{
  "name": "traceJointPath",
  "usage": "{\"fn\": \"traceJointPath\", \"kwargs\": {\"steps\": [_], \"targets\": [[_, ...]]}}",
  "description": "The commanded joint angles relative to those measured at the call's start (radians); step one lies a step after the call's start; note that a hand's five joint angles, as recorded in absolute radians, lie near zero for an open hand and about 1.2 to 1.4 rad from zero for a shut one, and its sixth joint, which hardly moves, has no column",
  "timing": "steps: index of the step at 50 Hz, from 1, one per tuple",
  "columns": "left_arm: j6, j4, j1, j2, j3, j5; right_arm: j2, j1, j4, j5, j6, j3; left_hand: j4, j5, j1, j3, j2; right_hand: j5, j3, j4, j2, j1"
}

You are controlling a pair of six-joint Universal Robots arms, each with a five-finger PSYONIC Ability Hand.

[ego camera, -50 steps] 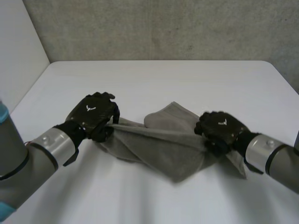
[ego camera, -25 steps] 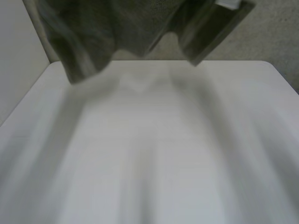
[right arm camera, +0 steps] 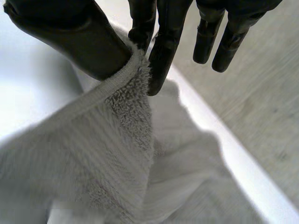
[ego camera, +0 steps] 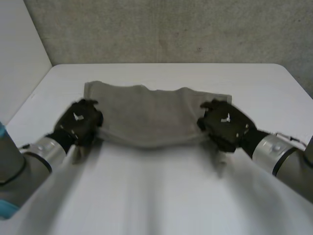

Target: Fold the towel.

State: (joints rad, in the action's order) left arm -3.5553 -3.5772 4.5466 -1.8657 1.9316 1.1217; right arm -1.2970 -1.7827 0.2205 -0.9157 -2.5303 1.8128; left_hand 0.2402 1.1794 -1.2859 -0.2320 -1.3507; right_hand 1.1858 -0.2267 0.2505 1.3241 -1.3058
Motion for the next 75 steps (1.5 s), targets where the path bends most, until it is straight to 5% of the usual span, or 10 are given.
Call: {"fn": "traceJointPath", "kwargs": {"steps": [1, 6, 8, 16, 25, 37, 44, 53, 62, 75], "targets": [[-0.117, 0.018, -0.003, -0.036, -0.002, 0.009, 0.028, 0.017, -0.026, -0.078, 0.024, 0.008, -0.066, 0.042, -0.110, 0.057, -0.046, 0.036, 0.052, -0.076, 0.072, -0.091], [-0.120, 0.011, 0.005, -0.047, -0.006, 0.010, 0.021, 0.039, -0.029, -0.097, 0.022, 0.007, -0.066, 0.042, -0.110, 0.057, -0.046, 0.036, 0.052, -0.076, 0.072, -0.091], [-0.120, 0.008, 0.020, -0.056, -0.010, 0.012, 0.018, 0.043, -0.039, -0.098, 0.015, 0.010, -0.066, -0.393, 0.325, 0.057, 0.390, 0.036, 0.052, -0.076, 0.072, -0.091], [-0.122, -0.020, 0.026, -0.075, -0.016, 0.013, 0.016, 0.043, -0.085, -0.097, 0.010, 0.014, -0.066, -0.662, 0.594, 0.057, 0.659, 0.036, 0.052, -0.076, 0.072, -0.091], [-0.123, -0.078, 0.017, -0.136, -0.042, 0.128, -0.024, 0.060, -0.142, -0.084, 0.008, 0.023, -0.066, -0.653, 0.585, 0.057, 0.650, 0.036, 0.052, -0.076, 0.072, -0.091], [-0.111, -0.068, 0.012, -0.158, -0.066, 0.142, -0.082, 0.120, -0.190, -0.078, 0.001, 0.043, -0.066, -0.574, 0.506, 0.057, 0.571, 0.036, 0.052, -0.076, 0.072, -0.091], [-0.030, -0.025, -0.021, -0.138, -0.057, 0.125, -0.079, 0.118, -0.194, -0.077, -0.004, 0.051, -0.066, 0.041, -0.109, 0.057, -0.044, 0.036, 0.052, -0.076, 0.072, -0.091], [-0.001, 0.005, -0.018, -0.078, -0.045, 0.098, -0.079, 0.120, -0.191, -0.086, -0.005, 0.051, -0.066, 0.042, -0.110, 0.057, -0.046, 0.036, 0.052, -0.076, 0.072, -0.091], [-0.001, 0.003, 0.087, -0.033, -0.043, 0.098, -0.056, 0.131, -0.188, -0.094, -0.021, 0.043, -0.066, 0.042, -0.110, 0.057, -0.046, 0.036, 0.052, -0.076, 0.072, -0.091], [0.003, 0.037, 0.143, -0.021, -0.053, 0.093, 0.032, 0.134, -0.179, -0.164, -0.114, 0.033, -0.066, 0.042, -0.110, 0.057, -0.046, -0.374, 0.052, -0.076, -0.338, 0.319]]}}
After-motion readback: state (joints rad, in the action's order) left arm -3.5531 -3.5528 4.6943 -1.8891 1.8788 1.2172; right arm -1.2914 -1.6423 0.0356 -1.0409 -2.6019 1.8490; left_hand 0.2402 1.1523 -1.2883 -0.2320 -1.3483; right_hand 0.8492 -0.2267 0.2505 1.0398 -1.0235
